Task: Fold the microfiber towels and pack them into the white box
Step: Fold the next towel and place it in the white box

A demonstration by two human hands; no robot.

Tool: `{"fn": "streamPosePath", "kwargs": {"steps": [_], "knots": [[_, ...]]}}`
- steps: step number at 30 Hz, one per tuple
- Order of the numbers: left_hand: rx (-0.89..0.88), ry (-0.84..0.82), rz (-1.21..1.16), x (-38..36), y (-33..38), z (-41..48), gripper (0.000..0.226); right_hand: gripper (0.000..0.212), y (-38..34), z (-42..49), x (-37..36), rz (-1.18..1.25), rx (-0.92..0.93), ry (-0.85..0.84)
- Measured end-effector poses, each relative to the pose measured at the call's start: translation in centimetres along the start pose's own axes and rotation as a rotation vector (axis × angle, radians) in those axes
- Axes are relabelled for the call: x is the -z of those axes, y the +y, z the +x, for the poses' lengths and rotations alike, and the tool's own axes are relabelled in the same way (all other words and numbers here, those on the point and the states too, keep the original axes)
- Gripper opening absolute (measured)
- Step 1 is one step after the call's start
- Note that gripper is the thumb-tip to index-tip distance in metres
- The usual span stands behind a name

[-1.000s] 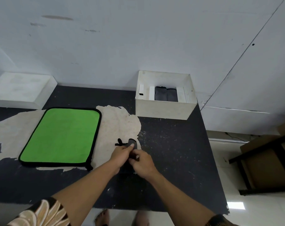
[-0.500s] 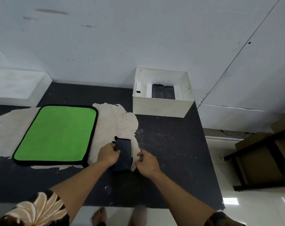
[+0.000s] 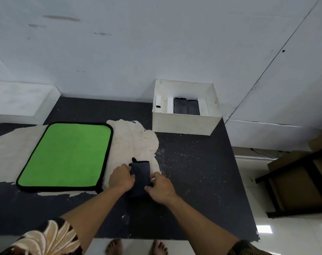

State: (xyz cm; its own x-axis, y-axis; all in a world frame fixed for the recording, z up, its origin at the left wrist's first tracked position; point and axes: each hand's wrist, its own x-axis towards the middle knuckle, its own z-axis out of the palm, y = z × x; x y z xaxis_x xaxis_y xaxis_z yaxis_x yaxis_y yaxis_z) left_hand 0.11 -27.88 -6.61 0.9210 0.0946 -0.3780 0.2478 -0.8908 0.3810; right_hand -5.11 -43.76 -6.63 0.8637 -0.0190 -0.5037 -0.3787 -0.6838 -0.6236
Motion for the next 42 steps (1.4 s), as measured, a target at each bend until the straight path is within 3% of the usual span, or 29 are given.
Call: {"fn": "streamPosePath", "kwargs": {"steps": [4,7,10,12,15,22,27,34,39,42], "knots": [[0.038,-0.005,-0.03,0.1,-0.3,0.3,0.034,0.052,-0.6,0.4,-0.5,0.019,-0.044,0.008],[0.031,-0.041,-0.013,0.0,-0.4,0.5,0.026,0.049,-1.4,0.5,-0.4,0.3,-0.196,0.024],[-0.007,-0.094,-0.041,0.0,-0.7,0.8,0.02,0.062,-2.3,0.7,-0.3,0.489,-0.312,0.043],[-0.045,-0.128,-0.071,0.2,-1.0,0.9,0.017,0.05,-2.8,1.0,-0.5,0.546,-0.336,0.048],[-0.105,-0.175,-0.118,0.8,-1.5,0.9,0.015,0.009,-3.9,1.3,-1.1,0.598,-0.323,0.035],[-0.28,-0.192,-0.219,3.7,-1.3,1.8,0.013,0.032,-6.7,1.5,-2.0,0.814,-0.315,0.155],[-0.401,-0.085,-0.249,6.8,1.1,2.0,0.018,0.033,-8.3,1.3,-0.3,1.052,-0.26,0.297],[-0.663,-0.157,-0.317,9.5,5.3,0.5,0.023,0.026,-9.7,0.0,4.5,1.225,-0.167,0.453],[-0.842,0.014,-0.226,10.6,8.5,-0.2,0.023,0.018,-9.7,-0.8,7.9,1.186,-0.094,0.562],[-0.865,0.105,-0.215,11.0,10.5,-0.4,0.025,0.025,-9.5,-0.2,9.9,1.15,-0.031,0.6]]}}
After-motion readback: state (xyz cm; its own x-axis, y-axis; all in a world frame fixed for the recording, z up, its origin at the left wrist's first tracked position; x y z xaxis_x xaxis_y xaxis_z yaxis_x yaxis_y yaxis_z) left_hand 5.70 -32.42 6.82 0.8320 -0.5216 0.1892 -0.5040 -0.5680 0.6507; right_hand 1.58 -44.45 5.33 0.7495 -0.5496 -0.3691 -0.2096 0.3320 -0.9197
